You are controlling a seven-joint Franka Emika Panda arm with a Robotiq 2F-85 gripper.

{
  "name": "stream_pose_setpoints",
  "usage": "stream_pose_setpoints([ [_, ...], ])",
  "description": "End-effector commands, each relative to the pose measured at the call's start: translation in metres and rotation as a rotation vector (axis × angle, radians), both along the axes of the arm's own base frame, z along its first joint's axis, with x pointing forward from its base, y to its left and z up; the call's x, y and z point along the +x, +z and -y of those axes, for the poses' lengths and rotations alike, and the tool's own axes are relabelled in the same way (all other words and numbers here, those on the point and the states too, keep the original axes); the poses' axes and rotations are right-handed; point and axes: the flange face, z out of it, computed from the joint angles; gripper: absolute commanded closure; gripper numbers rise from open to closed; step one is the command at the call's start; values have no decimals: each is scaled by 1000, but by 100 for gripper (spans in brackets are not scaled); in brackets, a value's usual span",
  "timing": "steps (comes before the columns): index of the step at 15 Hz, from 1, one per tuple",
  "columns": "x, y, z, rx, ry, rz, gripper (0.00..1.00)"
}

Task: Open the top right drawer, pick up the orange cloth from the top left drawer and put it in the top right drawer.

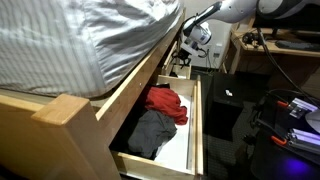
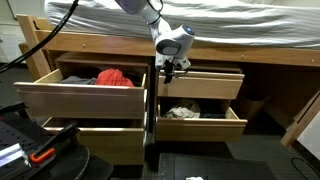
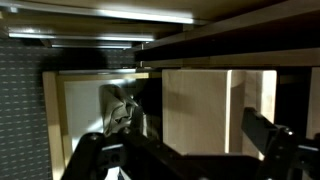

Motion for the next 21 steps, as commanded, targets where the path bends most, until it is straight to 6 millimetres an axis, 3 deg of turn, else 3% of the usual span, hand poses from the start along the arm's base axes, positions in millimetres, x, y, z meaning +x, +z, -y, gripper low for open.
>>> stream_pose_setpoints([
  [1,0,3,2,-23,-15,51,0],
  [6,7,4,0,-149,-65,139,0],
  [15,16,17,-4,-108,-1,229,0],
  [21,17,16,-8,-108,13,223,0],
])
